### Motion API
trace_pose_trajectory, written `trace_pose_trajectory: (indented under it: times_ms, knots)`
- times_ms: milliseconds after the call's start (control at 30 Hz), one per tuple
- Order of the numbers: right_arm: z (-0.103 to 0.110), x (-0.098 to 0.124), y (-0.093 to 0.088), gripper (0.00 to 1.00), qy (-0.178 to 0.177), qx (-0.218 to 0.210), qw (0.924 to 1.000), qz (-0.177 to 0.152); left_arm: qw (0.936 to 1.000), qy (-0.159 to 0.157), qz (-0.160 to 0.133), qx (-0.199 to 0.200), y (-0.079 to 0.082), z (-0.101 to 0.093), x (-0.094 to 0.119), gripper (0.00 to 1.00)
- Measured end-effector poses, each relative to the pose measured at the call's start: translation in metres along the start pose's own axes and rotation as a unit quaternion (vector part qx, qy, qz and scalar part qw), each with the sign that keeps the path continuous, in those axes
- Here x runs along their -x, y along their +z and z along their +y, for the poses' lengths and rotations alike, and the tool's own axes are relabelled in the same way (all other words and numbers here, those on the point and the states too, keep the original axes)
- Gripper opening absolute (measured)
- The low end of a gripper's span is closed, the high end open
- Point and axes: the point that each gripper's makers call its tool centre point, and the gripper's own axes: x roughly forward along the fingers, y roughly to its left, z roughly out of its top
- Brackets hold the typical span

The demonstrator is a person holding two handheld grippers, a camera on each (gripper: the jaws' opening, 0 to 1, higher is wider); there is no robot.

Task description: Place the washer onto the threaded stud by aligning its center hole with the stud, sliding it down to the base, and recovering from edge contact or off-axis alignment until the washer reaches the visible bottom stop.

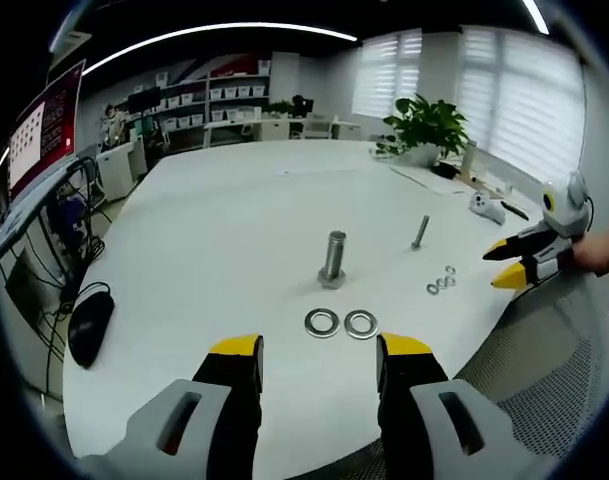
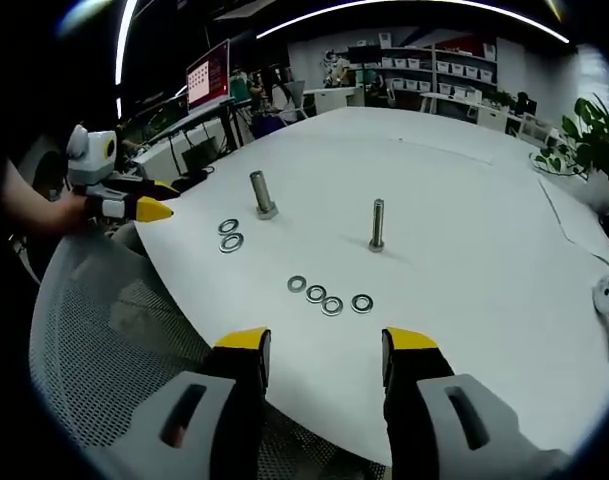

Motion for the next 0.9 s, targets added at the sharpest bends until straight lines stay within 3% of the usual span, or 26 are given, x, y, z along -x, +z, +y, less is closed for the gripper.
trace_pose_trajectory:
  times_ms: [700, 900]
  knots:
    - [-0.0019, 0.0008, 0.0012, 0.47, -0.004, -0.003, 1.0000, -0.004, 1.0000, 0.005, 0.005, -0.005, -0.0018, 0.0018, -0.0013, 0.42]
    - [-0.0008, 0.0019, 0.0033, 0.47, -0.001, -0.007, 0.9999, -0.010, 0.9997, 0.004, 0.024, -0.007, -0.0089, 0.0019, -0.0048, 0.44]
